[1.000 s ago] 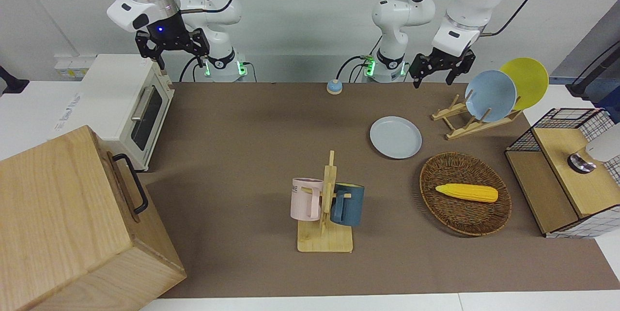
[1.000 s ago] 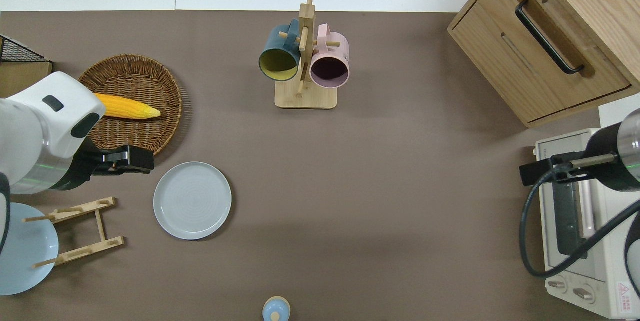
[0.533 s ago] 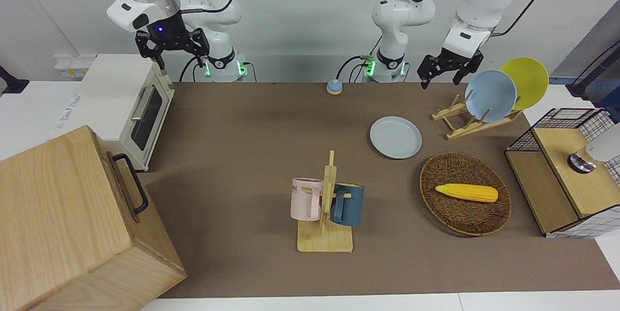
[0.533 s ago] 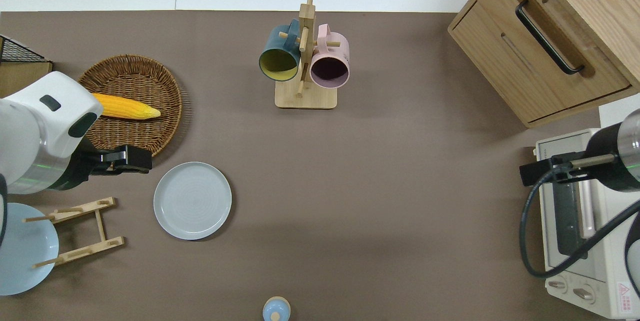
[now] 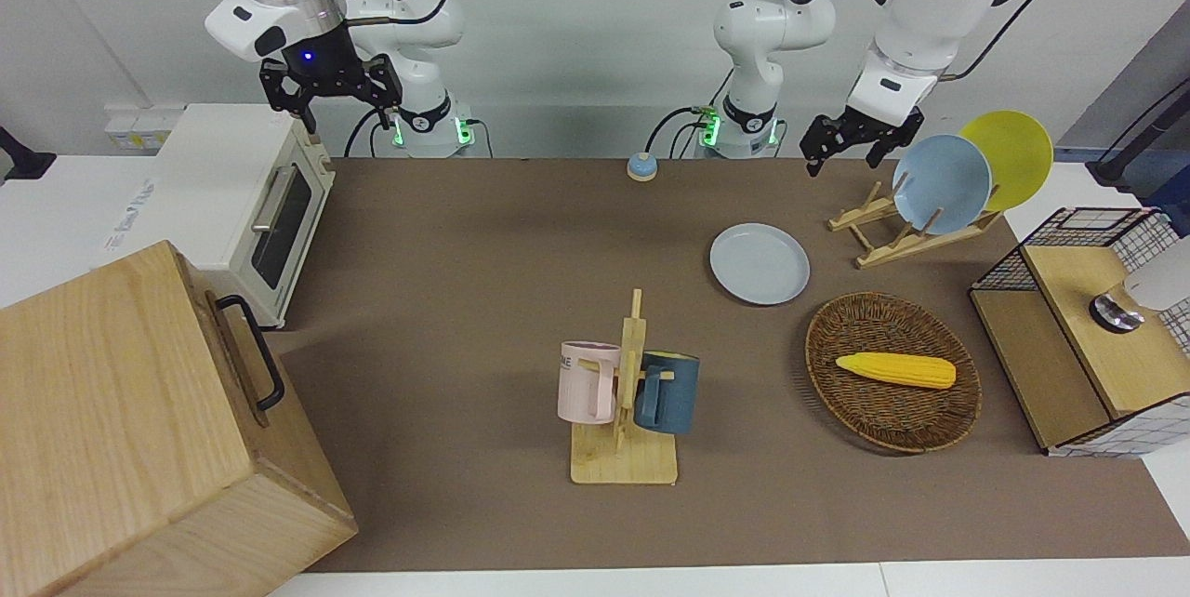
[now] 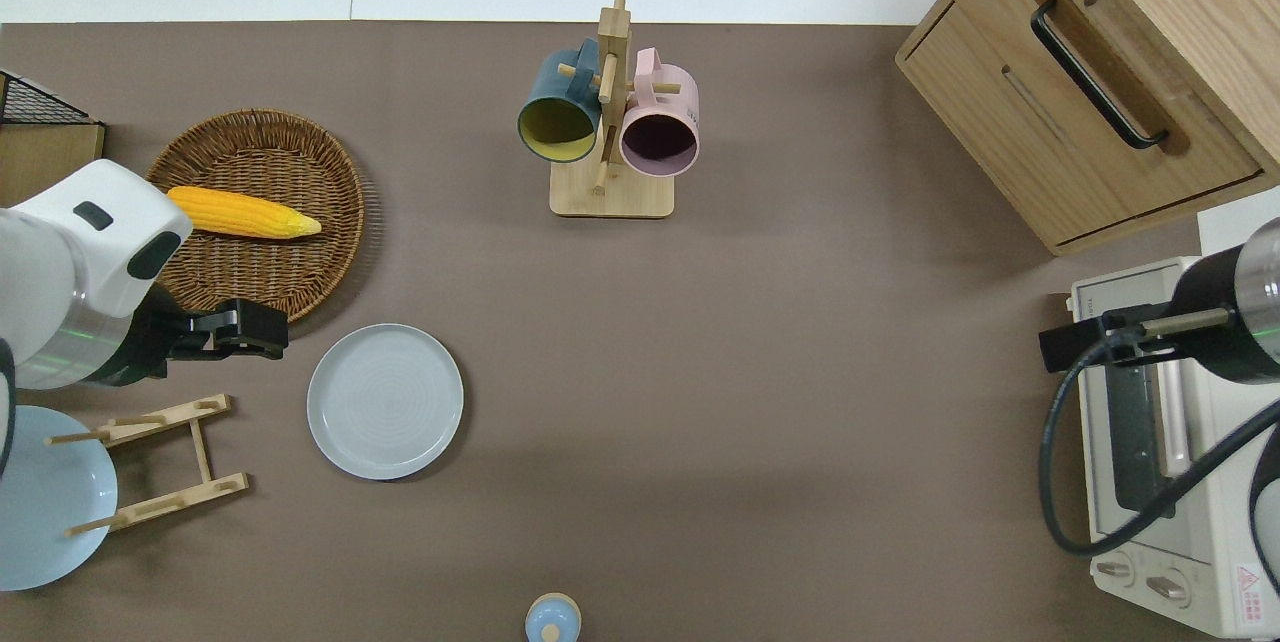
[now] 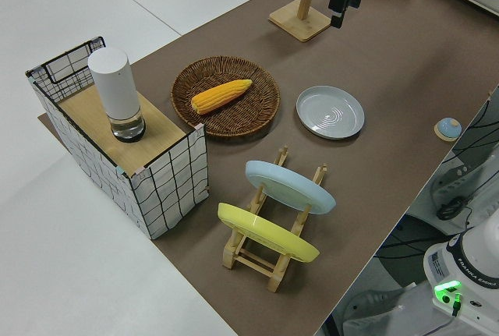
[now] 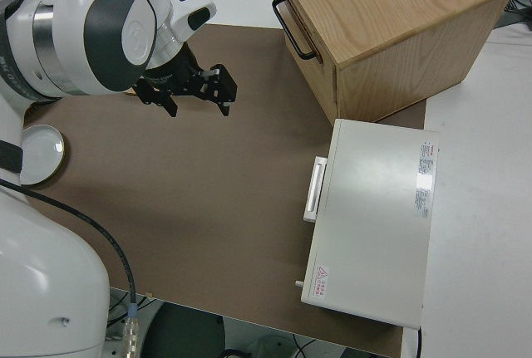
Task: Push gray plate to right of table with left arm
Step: 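Move the left gripper down to the near edge of the gray plate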
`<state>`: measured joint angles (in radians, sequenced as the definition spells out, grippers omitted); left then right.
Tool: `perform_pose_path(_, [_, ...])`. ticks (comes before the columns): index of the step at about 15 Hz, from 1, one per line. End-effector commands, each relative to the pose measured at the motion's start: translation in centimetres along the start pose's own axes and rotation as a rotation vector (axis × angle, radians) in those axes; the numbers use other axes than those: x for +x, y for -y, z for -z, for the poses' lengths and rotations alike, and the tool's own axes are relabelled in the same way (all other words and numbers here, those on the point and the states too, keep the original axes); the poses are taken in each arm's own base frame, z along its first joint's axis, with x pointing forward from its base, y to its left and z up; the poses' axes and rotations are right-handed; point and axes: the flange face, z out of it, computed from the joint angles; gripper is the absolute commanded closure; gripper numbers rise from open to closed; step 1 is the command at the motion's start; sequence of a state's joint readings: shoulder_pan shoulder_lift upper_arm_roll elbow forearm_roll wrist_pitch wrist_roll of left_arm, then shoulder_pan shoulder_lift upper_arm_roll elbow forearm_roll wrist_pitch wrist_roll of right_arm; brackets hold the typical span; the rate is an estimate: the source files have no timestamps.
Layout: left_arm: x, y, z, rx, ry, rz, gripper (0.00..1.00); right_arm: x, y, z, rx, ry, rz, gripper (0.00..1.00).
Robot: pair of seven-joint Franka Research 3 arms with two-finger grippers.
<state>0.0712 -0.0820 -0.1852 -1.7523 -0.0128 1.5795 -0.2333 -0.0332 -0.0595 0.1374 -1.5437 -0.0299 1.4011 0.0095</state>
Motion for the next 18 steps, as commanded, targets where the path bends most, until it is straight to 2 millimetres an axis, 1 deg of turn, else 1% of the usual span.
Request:
perform_pose_path(1, [0.1,1.4,-4.0,0.008,0.012,0.014,0.0,-0.5,-0.3,0.3,-0.01,0.005,0.001,0.005])
perform_pose_path(2, [0.1,1.6,-5.2,0.01,0.016,0.018,0.0,-0.5,-0.3,0.3,-0.012,0.005,0.001,0.005])
perform_pose_path(3, [0.3,2.3,-6.1,0.006,0.022,0.032,0.0,-0.5,-0.3,0.3,-0.01,0.005,0.001,0.005])
perform_pose_path(6, [0.4,3.5,-8.0,0.004,0.033,0.052,0.0,-0.5,-0.3,0.3,-0.01,0.005,0.001,0.005])
perform_pose_path(9, [0.4,3.9,-10.1,0.0,0.038,0.064,0.0,-0.5,-0.3,0.3,-0.01,0.005,0.001,0.005])
perform_pose_path(11, [0.4,4.8,-10.8,-0.024,0.052,0.089,0.0,-0.5,-0.3,0.3,-0.01,0.005,0.001,0.005])
perform_pose_path(13, [0.2,5.0,-11.9,-0.034,0.068,0.097,0.01,-0.5,-0.3,0.3,-0.01,0.005,0.001,0.005])
perform_pose_path(15, [-0.2,5.0,-14.0,-0.032,0.075,0.1,0.01,-0.5,-0.3,0.3,-0.01,0.006,0.001,0.005])
perform_pose_path(18, [-0.6,5.1,-16.6,-0.032,0.079,0.103,0.01,-0.5,-0.3,0.3,-0.012,0.005,0.001,0.005])
